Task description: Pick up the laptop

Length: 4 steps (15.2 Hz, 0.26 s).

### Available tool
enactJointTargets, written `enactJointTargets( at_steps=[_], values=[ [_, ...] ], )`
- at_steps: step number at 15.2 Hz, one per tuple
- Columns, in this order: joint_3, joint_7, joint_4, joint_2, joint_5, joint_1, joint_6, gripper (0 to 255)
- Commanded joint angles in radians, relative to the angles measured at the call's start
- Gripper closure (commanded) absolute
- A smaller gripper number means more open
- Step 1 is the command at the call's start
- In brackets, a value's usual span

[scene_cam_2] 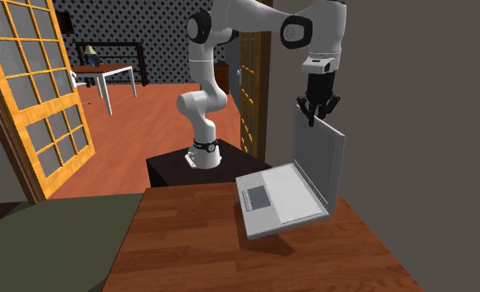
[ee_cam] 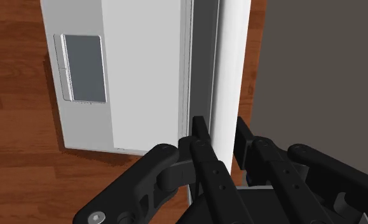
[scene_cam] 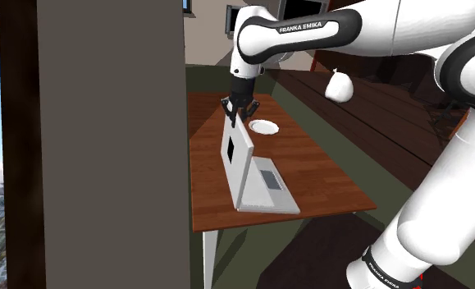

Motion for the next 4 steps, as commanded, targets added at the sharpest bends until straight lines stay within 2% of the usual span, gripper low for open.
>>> enactJointTargets(
  at_steps=[1,4],
  values=[
    [0.001,0.003,0.024,-0.003,0.000,0.001,-0.025,255],
    [0.001,0.004,0.038,-0.004,0.000,0.001,-0.040,255]
  ],
)
